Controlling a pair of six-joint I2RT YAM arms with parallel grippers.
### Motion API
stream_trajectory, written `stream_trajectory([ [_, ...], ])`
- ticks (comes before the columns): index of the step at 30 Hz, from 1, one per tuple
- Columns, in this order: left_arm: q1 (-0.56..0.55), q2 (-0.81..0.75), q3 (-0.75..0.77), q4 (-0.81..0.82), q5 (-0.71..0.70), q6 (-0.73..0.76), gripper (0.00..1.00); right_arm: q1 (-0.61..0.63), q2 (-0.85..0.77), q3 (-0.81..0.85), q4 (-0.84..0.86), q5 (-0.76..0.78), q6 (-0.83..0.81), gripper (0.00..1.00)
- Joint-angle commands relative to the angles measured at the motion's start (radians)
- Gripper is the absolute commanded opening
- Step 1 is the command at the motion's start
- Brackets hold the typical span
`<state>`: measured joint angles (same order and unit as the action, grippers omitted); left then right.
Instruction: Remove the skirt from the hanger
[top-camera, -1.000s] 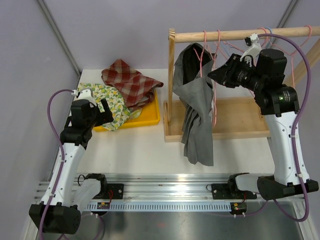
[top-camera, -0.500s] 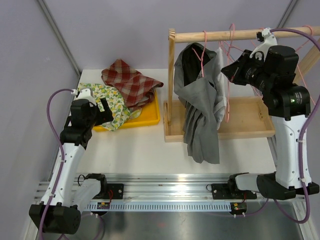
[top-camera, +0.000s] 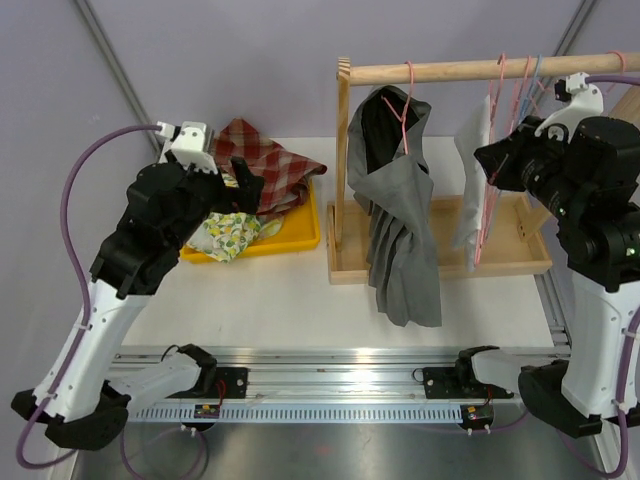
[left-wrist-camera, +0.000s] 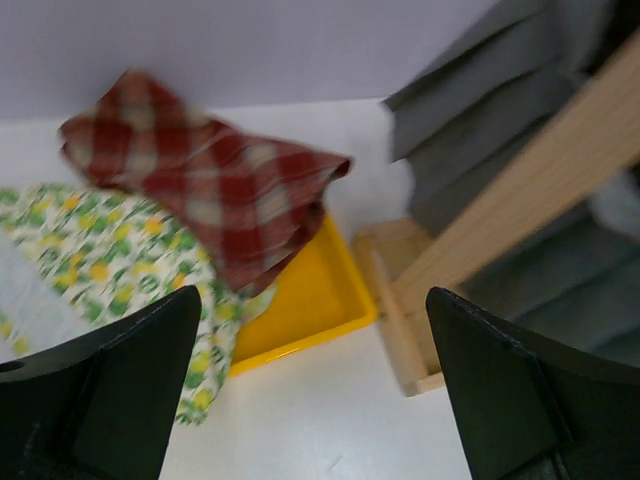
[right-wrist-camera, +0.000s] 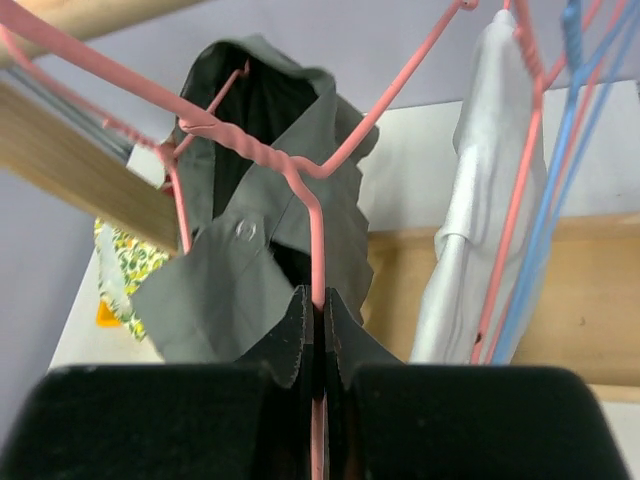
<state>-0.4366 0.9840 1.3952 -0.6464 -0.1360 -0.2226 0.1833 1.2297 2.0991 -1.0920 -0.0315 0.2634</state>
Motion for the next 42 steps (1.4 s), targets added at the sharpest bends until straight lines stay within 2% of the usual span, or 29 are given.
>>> stream_trajectory([
  [1, -0.195, 0.031, 0.135, -0.022, -0.031, 0.051, 0.99, 0.005, -0.094, -0.014, 0.0, -0.109, 0.028, 0.0],
  [3, -0.266, 0.039, 0.163, -0.001, -0.004, 0.058, 0.99, 0.004, -0.136, -0.017, -0.014, -0.148, 0.037, 0.0],
  [8, -0.472, 0.047, 0.163, 0.16, 0.208, 0.094, 0.99, 0.005, -0.206, -0.001, -0.048, -0.278, 0.076, 0.0],
  [12, -0.62, 0.077, 0.145, 0.298, 0.245, 0.117, 0.99, 0.004, -0.242, 0.044, -0.072, -0.33, 0.115, 0.0],
  [13, -0.681, 0.085, 0.143, 0.315, 0.24, 0.124, 0.99, 0.005, -0.249, 0.05, -0.072, -0.361, 0.135, 0.0],
  [19, -0.87, 0.218, 0.137, 0.462, 0.159, 0.176, 0.99, 0.004, -0.285, 0.064, -0.042, -0.478, 0.203, 0.0],
  [20, -0.927, 0.235, 0.137, 0.49, 0.074, 0.189, 0.99, 0.004, -0.286, 0.065, -0.037, -0.495, 0.211, 0.0],
  [23, -0.994, 0.306, 0.151, 0.586, -0.011, 0.216, 0.99, 0.004, -0.294, 0.067, -0.028, -0.545, 0.238, 0.0],
  [28, -1.028, 0.41, 0.198, 0.685, -0.103, 0.256, 0.99, 0.004, -0.314, 0.073, -0.009, -0.62, 0.283, 0.0],
  [33, -1.031, 0.449, 0.197, 0.757, -0.134, 0.258, 0.97, 0.004, -0.331, 0.075, -0.017, -0.651, 0.3, 0.0],
  [34, -1.031, 0.449, 0.194, 0.766, -0.142, 0.259, 0.91, 0.005, -0.331, 0.075, -0.019, -0.65, 0.3, 0.0],
  [35, -1.031, 0.449, 0.183, 0.783, -0.142, 0.259, 0.75, 0.004, -0.335, 0.072, -0.022, -0.65, 0.301, 0.0],
  [37, -1.031, 0.444, 0.173, 0.794, -0.14, 0.259, 0.51, 0.004, -0.338, 0.064, -0.019, -0.648, 0.303, 0.0],
  [39, -1.031, 0.444, 0.176, 0.782, -0.148, 0.249, 0.21, 0.004, -0.343, 0.056, -0.014, -0.645, 0.301, 0.0],
  [42, -1.036, 0.426, 0.168, 0.748, -0.143, 0.246, 0.13, 0.005, -0.342, 0.044, -0.005, -0.637, 0.301, 0.0],
])
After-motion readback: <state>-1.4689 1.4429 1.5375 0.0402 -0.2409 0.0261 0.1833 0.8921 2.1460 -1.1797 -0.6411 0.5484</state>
